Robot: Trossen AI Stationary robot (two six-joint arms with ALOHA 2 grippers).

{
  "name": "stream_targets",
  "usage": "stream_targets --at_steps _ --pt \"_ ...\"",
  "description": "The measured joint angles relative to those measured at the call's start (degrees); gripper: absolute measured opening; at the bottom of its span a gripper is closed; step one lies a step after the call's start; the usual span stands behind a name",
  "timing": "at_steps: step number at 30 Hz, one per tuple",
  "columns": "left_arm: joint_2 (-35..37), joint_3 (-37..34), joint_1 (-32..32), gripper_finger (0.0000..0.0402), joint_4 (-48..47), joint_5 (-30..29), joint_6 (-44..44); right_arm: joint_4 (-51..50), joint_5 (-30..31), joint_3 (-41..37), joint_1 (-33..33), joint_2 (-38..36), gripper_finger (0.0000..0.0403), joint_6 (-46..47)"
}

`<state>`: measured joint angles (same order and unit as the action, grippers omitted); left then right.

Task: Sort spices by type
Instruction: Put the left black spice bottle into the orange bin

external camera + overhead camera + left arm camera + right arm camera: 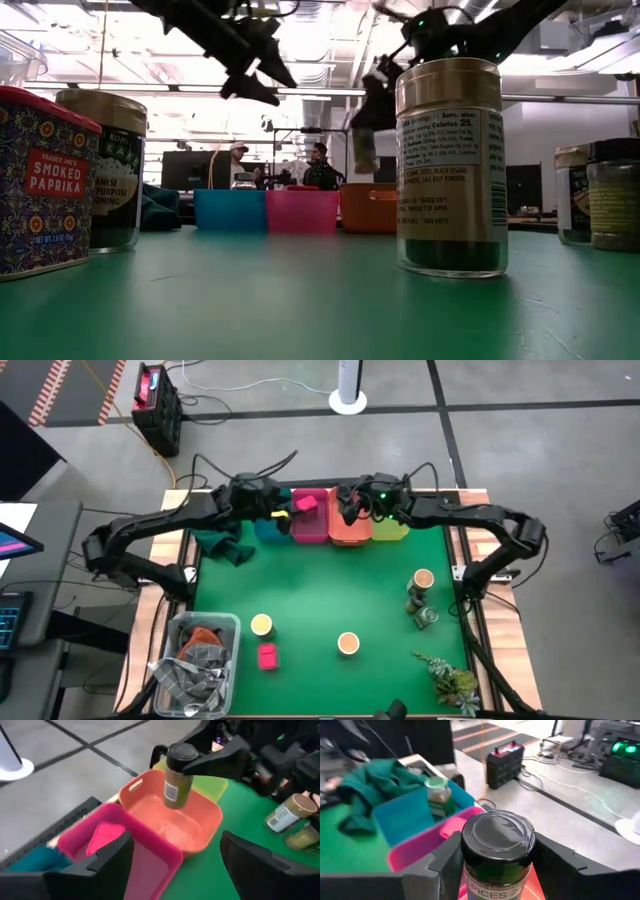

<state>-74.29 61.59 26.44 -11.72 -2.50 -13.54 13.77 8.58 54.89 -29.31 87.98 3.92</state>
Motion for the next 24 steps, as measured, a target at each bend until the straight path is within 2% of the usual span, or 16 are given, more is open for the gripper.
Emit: stream_targets --at_steps 5,10,15,24 --pt "4.5 -1.6 -0.1 0.028 -1.8 -1.8 -1.6 1.8 6.7 0.0 0.0 5.0 0.0229 -0.1" --pt "8.4 -1.6 0.0 0.0279 -4.0 -5.3 -1.8 5.5 9.4 0.0 -0.8 9.2 0.0229 1.5" --pt "11.2 -1.6 0.0 0.0279 -7.4 -6.0 -2.6 8.5 10.9 0.0 -1.3 12.4 0.0229 3.9" --pt "12.4 -1.6 0.0 0.0279 -10.0 -6.8 -3.5 10.1 11.2 -3.4 -3.7 12.6 0.0231 5.2"
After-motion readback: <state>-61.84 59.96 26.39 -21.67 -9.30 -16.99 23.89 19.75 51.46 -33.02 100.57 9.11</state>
